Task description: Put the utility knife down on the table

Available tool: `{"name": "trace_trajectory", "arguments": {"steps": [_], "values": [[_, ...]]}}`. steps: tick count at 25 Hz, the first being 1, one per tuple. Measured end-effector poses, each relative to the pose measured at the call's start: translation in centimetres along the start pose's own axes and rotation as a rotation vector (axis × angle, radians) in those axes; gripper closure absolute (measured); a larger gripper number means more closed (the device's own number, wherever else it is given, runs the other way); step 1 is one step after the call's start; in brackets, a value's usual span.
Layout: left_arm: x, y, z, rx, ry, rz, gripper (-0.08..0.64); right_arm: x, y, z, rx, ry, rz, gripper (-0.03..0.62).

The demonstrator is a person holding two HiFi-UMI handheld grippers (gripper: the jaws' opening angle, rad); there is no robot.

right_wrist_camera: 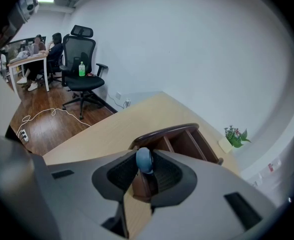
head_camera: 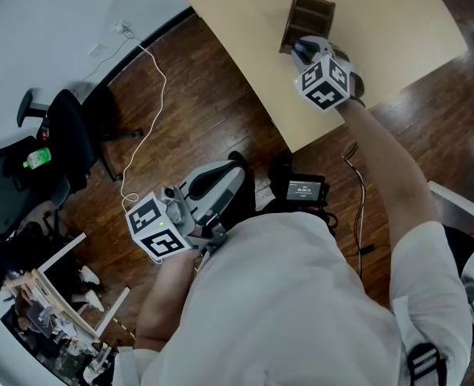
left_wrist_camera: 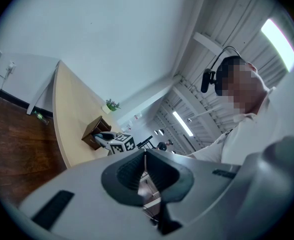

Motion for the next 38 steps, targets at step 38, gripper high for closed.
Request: {"name": "trace_trajectory", "arguments": {"steps": [38], "values": [[-0.19,-0.24,-0.01,-0.019,0.007,0.008,0.557,-0.32,-0.32,-0.49,0.001,0.091,0.006,0.482]]}}
Point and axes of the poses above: the fingertips, and each gripper's own axes: y forward along the fingers, z to its left, x out of its top, the point moved 4 cm from there along -y, backward along the fingers, and after that the axes turned 5 degrees about x, right-handed, at the moved point
